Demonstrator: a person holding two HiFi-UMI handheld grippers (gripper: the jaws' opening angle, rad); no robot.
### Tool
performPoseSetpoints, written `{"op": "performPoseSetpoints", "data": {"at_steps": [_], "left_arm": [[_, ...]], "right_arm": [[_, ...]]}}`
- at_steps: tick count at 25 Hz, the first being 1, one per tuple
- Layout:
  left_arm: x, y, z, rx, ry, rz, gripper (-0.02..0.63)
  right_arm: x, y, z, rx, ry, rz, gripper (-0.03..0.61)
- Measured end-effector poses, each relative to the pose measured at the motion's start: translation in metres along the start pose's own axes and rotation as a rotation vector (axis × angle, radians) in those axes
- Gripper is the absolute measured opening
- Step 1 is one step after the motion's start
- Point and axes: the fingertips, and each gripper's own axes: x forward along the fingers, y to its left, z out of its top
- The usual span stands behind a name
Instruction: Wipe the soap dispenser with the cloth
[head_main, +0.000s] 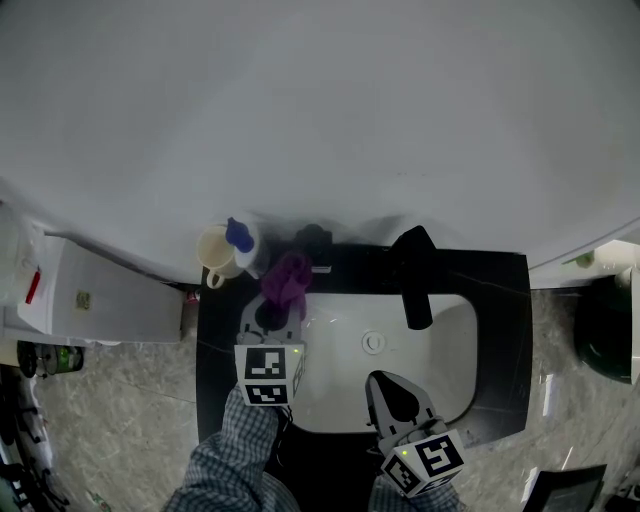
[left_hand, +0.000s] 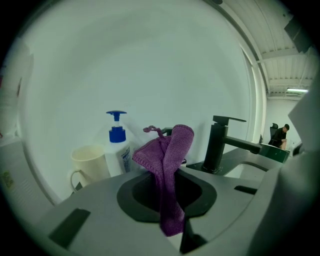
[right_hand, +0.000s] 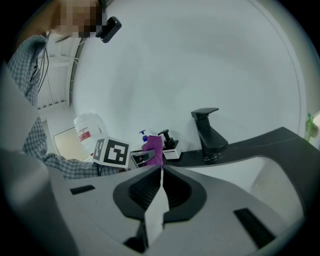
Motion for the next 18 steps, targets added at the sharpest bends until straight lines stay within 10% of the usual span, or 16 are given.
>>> {"op": "performPoseSetpoints", "data": {"at_steps": [18], "left_arm": [[-0.134,0.002,0.044,0.022,-0.136,-0.12,0.06]], "right_arm": [[-0.004,0.046,0.029,-0.102,-0.092,-0.07,0.025]]}}
